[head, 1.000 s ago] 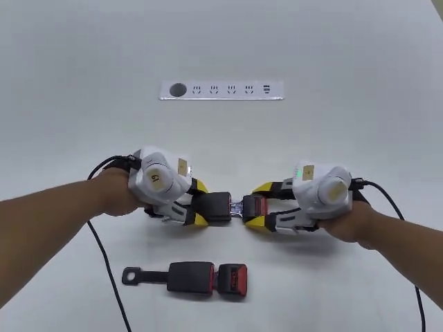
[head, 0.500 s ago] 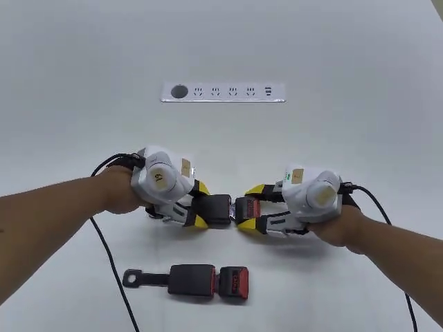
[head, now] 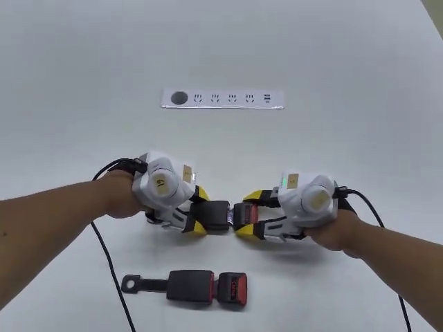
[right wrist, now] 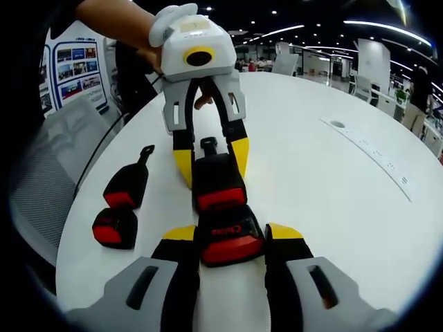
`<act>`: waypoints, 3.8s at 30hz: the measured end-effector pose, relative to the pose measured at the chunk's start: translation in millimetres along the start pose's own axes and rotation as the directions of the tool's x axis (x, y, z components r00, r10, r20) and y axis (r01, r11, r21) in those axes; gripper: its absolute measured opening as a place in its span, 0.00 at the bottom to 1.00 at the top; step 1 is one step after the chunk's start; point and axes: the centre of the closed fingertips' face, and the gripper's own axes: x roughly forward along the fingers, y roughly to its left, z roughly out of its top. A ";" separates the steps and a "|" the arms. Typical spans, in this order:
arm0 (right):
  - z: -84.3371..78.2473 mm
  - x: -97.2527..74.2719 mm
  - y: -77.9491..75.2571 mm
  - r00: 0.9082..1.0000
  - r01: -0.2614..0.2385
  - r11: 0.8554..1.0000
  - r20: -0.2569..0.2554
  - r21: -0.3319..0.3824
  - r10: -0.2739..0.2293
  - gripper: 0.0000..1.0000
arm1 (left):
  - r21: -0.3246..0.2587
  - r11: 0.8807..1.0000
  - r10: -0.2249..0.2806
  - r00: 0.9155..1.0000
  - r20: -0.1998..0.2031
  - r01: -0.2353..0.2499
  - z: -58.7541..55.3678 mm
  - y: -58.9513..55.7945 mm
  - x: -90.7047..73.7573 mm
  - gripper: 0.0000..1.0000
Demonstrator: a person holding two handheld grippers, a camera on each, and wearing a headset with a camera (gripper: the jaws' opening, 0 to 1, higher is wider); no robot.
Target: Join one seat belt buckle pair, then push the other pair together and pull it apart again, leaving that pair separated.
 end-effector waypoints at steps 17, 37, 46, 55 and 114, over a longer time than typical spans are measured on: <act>0.6 -0.9 0.9 1.000 -0.007 1.000 0.005 -0.008 0.007 0.34 | -0.008 1.000 -0.001 1.000 0.010 0.001 0.3 0.2 0.3 0.33; -7.5 -5.5 -4.2 1.000 -0.014 1.000 -0.023 -0.013 0.014 0.35 | -0.008 1.000 -0.004 1.000 0.000 0.004 -3.0 2.1 -0.2 0.34; -9.4 -10.8 -2.8 0.999 -0.011 1.000 -0.031 -0.010 0.011 0.35 | -0.009 1.000 -0.004 1.000 -0.006 0.004 -3.0 2.6 0.1 0.34; -19.0 -26.0 -6.3 0.999 -0.002 1.000 -0.049 -0.001 0.002 0.35 | -0.012 1.000 -0.003 1.000 -0.008 0.002 -2.5 1.0 -0.2 0.34; -74.3 -101.8 -20.1 0.992 0.051 0.998 -0.115 0.020 -0.049 0.36 | -0.020 1.000 0.004 1.000 -0.028 -0.004 1.1 -1.6 -1.1 0.35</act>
